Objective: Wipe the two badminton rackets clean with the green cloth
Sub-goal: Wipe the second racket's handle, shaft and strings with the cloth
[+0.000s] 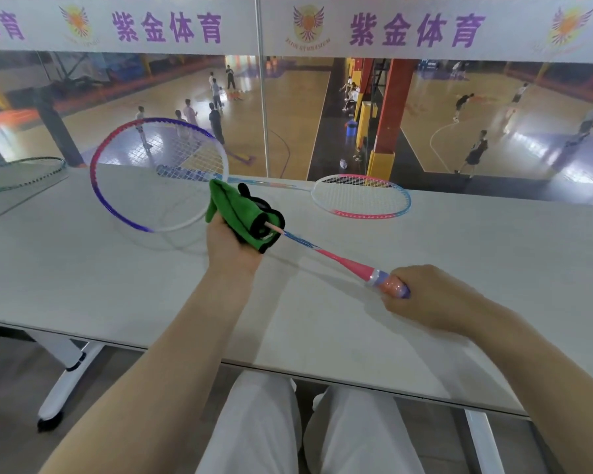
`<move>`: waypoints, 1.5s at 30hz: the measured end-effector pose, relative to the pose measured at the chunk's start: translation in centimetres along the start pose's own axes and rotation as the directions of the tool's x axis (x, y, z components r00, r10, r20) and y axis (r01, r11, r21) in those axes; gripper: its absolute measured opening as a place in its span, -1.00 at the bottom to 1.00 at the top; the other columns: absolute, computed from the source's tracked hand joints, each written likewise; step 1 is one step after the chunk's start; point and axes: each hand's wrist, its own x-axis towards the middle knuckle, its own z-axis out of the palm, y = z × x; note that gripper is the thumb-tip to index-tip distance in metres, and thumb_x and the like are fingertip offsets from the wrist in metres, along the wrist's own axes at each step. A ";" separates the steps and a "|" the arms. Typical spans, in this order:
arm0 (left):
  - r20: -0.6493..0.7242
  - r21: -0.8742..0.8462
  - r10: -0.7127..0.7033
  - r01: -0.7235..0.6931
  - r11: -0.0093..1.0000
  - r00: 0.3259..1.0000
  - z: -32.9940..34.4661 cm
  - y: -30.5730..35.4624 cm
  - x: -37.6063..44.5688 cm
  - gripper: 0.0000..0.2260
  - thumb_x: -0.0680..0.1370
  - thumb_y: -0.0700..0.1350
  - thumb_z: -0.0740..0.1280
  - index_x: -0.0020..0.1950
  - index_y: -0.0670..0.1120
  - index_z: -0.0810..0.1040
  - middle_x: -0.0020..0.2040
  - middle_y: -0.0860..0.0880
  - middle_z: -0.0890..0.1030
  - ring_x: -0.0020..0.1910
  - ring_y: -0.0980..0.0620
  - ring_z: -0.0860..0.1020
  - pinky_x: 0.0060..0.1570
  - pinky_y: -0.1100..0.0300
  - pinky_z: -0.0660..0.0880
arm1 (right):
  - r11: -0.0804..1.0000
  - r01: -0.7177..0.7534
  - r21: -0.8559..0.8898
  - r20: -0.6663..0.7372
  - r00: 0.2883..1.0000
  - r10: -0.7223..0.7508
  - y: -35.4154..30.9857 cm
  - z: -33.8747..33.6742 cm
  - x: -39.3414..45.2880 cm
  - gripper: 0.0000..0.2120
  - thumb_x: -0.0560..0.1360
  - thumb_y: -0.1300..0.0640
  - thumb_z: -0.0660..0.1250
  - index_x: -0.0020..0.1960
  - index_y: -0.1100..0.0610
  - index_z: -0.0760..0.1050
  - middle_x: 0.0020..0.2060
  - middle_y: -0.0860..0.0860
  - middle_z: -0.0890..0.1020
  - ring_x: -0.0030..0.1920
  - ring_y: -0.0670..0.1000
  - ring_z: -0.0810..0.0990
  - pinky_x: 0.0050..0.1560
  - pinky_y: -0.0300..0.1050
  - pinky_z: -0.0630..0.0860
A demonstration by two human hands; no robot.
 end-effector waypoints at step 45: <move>0.052 0.123 0.066 -0.072 0.990 0.996 1.7 -0.7 0.3 -0.49 0.47 0.17 0.34 -0.46 0.03 0.08 -0.56 0.10 0.14 -0.54 0.08 0.06 -0.40 0.27 0.01 | 0.679 -0.162 0.716 0.435 0.864 -0.253 -1.5 0.5 -2.3 -0.62 0.59 -0.17 0.20 -0.20 0.11 0.36 -0.43 0.05 0.36 -0.49 -0.01 0.28 -0.49 -0.22 0.28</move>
